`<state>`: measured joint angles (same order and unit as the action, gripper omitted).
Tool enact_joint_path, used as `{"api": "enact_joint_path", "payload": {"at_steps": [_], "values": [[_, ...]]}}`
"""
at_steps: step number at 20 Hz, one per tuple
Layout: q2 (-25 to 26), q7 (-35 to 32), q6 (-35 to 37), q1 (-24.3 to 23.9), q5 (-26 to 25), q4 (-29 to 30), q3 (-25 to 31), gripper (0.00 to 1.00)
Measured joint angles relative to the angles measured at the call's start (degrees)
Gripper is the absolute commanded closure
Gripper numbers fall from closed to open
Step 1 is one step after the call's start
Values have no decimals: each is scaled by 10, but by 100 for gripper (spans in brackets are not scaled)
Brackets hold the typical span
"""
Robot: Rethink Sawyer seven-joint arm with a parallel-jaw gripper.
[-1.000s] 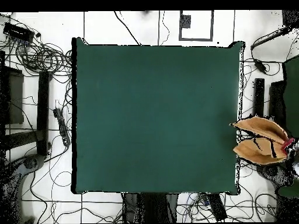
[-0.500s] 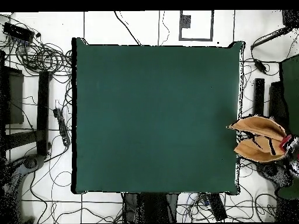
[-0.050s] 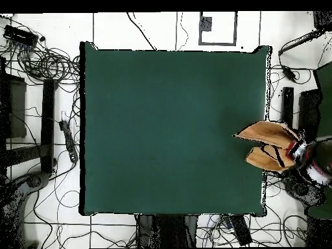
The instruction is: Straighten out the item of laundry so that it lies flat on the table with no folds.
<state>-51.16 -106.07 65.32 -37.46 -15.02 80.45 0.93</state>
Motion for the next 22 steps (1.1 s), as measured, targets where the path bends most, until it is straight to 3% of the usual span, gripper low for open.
{"api": "enact_joint_path", "payload": {"at_steps": [14,22], "values": [[-6,-5,29,78,49,0,-9,100],[3,-19,-57,101,69,0,-27,100]]}}
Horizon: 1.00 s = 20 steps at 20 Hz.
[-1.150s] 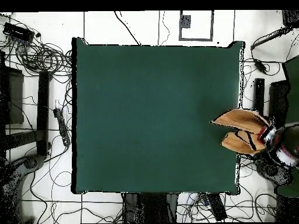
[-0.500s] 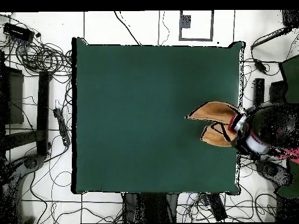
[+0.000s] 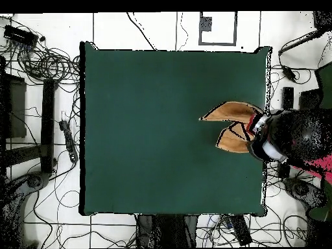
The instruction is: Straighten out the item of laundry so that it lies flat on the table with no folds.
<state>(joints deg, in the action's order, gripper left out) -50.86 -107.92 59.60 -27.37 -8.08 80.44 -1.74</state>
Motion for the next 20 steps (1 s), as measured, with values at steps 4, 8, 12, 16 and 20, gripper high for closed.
{"api": "enact_joint_path", "payload": {"at_steps": [4,8,12,16,20], "values": [[7,-15,-25,12,8,0,-13,100],[12,-24,-44,15,23,9,-19,100],[13,-25,-55,19,34,21,-30,100],[18,-29,-55,36,40,21,-50,100],[21,-43,-55,53,43,24,-63,100]]}}
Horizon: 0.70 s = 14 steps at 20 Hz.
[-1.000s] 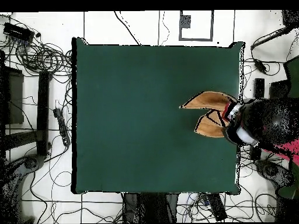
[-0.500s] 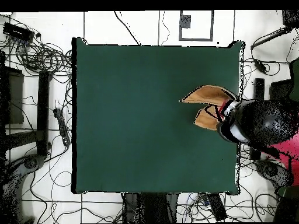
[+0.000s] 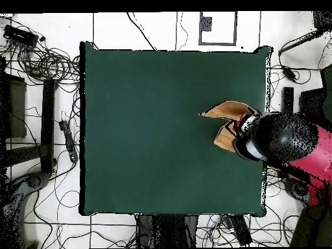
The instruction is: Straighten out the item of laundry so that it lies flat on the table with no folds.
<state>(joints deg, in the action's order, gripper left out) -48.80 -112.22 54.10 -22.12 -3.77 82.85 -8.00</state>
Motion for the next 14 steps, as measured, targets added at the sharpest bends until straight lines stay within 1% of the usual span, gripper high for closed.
{"api": "enact_joint_path", "payload": {"at_steps": [3,14], "values": [[0,-7,0,6,1,4,-7,100],[0,-7,-12,7,9,13,-23,100]]}}
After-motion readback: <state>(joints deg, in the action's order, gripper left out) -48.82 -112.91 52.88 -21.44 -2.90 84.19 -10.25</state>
